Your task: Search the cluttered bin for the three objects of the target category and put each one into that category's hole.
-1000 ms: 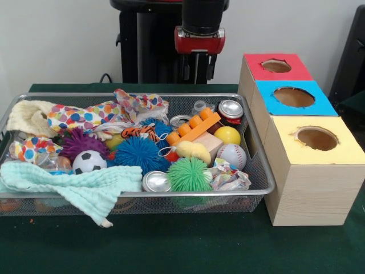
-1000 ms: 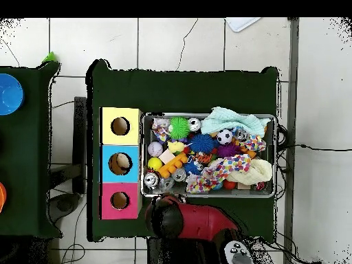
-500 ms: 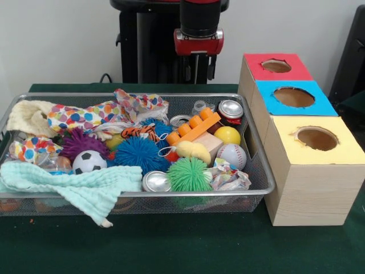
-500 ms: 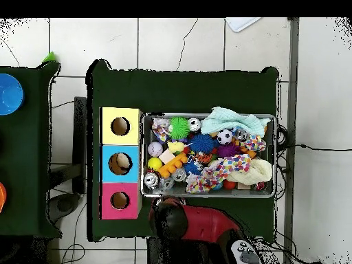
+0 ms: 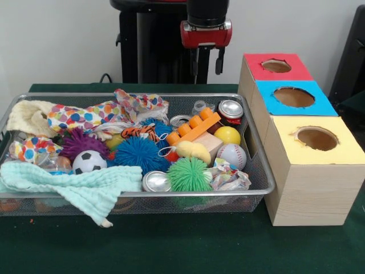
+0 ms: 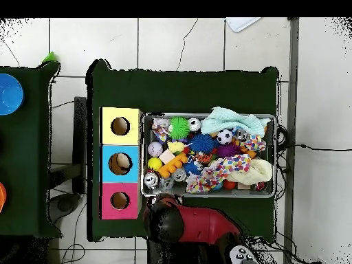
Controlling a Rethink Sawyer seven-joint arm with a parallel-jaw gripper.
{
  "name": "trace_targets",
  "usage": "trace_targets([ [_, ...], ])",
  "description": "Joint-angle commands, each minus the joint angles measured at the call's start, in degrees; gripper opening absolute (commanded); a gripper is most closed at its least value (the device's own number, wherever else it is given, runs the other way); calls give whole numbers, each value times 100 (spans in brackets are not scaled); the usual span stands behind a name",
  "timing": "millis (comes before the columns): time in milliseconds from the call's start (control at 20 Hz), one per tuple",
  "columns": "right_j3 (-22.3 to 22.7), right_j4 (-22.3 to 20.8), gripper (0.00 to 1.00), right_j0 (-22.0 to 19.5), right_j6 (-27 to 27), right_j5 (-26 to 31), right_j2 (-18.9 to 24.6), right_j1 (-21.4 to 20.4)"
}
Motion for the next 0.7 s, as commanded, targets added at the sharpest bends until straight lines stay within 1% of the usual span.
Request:
trace_targets([
  [50, -338, 177, 100, 86, 658, 411, 463, -195],
  [200, -490, 179, 100, 154, 668, 351, 453, -89],
  [350, -712, 87, 100, 306, 678, 184, 302, 74],
  [700, -1048, -71, 100, 369, 573, -13, 171, 385],
])
